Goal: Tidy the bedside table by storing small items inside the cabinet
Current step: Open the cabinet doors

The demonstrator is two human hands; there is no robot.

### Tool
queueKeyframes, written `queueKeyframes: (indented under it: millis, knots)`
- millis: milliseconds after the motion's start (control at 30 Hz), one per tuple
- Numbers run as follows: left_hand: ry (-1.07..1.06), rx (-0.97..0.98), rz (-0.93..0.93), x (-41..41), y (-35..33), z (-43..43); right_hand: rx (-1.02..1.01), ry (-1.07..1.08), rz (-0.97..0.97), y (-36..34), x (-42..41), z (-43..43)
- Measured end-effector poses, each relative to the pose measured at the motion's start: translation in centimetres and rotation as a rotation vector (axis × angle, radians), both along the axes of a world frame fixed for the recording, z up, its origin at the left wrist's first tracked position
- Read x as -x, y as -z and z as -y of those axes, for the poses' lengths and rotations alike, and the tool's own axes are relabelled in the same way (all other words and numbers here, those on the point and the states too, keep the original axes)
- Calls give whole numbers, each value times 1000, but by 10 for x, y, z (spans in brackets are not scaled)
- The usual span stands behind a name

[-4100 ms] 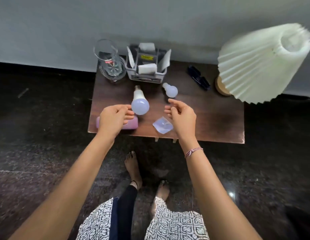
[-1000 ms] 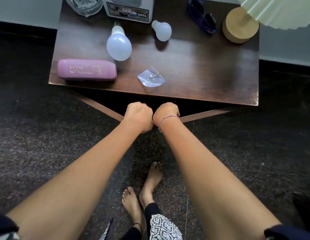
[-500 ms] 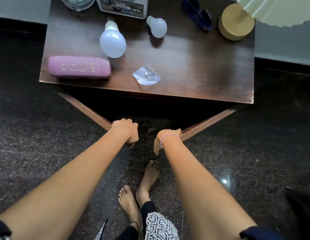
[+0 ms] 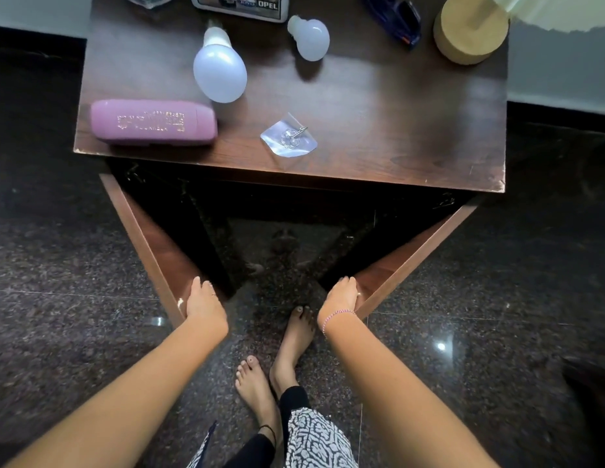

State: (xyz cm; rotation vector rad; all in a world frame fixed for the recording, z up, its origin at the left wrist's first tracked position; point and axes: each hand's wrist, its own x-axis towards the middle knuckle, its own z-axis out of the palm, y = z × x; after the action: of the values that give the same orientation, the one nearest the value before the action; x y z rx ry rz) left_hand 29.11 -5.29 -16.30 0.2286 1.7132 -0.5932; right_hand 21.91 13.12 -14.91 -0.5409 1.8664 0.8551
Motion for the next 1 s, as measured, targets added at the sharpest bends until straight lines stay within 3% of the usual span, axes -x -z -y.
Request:
queueKeyframes:
  millis: [100, 233, 333, 600, 800, 1000]
  knots:
    - [42, 27, -25, -17, 2, 8, -12, -80, 29, -3, -8, -11]
    - [151, 17, 5, -32, 6, 24, 57, -5, 144, -13, -18, -26]
    - [167, 14, 10, -37, 8, 33, 23, -181, 53, 0, -27, -52]
    - [189, 39, 3, -49, 4, 44, -29, -258, 45, 20, -46, -122]
    - [134, 38, -1, -44, 8, 38, 44, -102, 64, 29, -43, -125]
    - [41, -90, -95, -48, 13, 30, 202, -31, 9, 32, -42, -108]
